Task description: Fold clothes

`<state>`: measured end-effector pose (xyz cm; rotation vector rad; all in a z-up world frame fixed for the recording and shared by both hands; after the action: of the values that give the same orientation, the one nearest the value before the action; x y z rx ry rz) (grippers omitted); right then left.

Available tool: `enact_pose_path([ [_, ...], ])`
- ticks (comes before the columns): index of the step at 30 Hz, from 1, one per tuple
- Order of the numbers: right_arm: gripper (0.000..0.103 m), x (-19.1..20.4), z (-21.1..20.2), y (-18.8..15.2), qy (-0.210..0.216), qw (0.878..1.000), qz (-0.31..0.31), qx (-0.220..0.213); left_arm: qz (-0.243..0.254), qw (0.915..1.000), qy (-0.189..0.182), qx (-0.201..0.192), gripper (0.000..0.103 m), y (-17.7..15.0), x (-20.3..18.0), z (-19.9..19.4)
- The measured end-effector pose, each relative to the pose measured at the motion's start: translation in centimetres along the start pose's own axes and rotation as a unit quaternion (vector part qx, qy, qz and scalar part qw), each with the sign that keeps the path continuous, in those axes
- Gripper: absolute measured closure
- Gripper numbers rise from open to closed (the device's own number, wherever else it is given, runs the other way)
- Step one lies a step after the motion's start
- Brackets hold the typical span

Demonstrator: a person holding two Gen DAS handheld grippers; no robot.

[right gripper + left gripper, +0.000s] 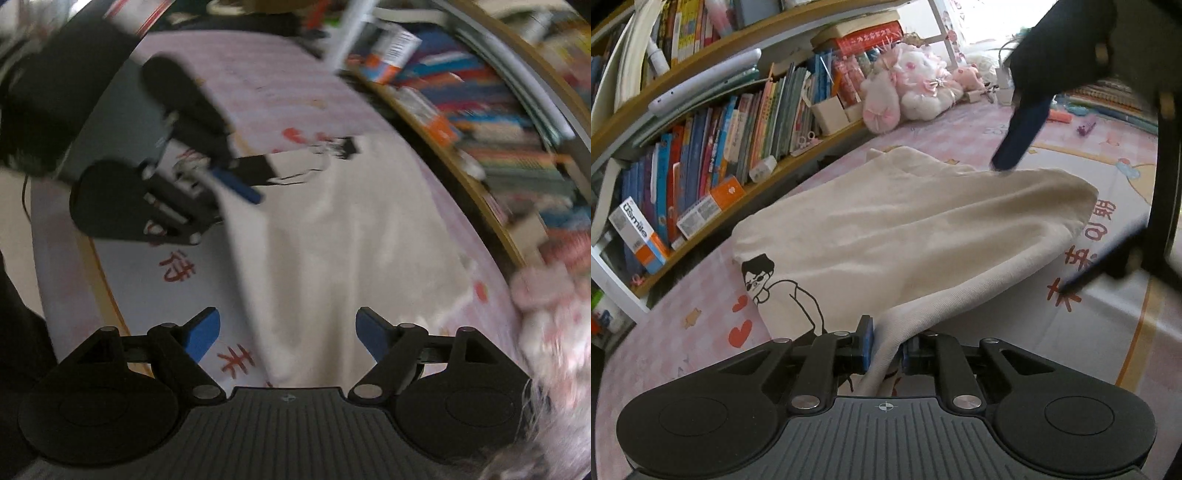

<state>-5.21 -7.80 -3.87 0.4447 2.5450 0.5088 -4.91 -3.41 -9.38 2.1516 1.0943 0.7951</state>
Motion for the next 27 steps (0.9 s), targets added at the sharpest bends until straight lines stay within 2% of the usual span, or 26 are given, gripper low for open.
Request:
enact_pose_path([
  [4, 0.027, 1.0, 2.2, 0.0, -0.018, 0.999, -0.029, 0.01, -0.013, 0.9999, -0.001, 0.003, 0.088, 0.2, 0.2, 0.0],
  [6, 0.035, 0.9, 2.8, -0.6, -0.04, 0.998, -0.036, 0.024, -0.016, 0.9999, 0.0, 0.003, 0.088, 0.2, 0.2, 0.0],
  [8, 0.054, 0.5, 3.3, -1.3, -0.064, 0.996, -0.047, 0.042, -0.017, 0.9998, 0.002, 0.005, 0.087, 0.1, 0.1, 0.0],
  [10, 0.065, 0.0, 3.5, -2.2, -0.088, 0.993, -0.058, 0.053, -0.015, 0.9999, 0.004, 0.007, 0.083, 0.0, 0.0, 0.1],
  [11, 0.076, -0.2, 3.4, -2.5, -0.093, 0.993, -0.058, 0.053, -0.014, 0.9999, 0.005, 0.007, 0.083, -0.1, -0.1, 0.1],
  [13, 0.089, -0.8, 2.8, -2.6, -0.099, 0.993, -0.052, 0.042, -0.008, 0.9999, 0.009, 0.007, 0.082, -0.3, -0.4, 0.1],
  [18, 0.093, -1.8, 1.2, -1.3, -0.121, 0.992, -0.042, 0.017, 0.014, 0.9995, 0.027, 0.011, 0.078, -1.0, -1.0, 0.0],
  [23, 0.093, -2.2, 0.8, -0.9, -0.121, 0.991, -0.048, 0.014, 0.025, 0.9985, 0.045, 0.017, 0.07, -1.8, -0.8, -0.4],
  [27, 0.093, -1.8, 1.0, -1.3, -0.121, 0.991, -0.053, 0.019, 0.034, 0.9979, 0.054, 0.013, 0.069, -2.2, -0.7, -0.7],
])
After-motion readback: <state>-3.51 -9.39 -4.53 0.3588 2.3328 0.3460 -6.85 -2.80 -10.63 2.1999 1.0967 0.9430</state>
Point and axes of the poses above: each gripper's, at about its wrist camera, not at the fingertips, and z roughly the way its jaws point, x to its left, y to its top, the point moved 4 cm from there along z, roughly the way its jaws point, and after that the axes turned 8 degrees about -z, right-handed, at the moved point
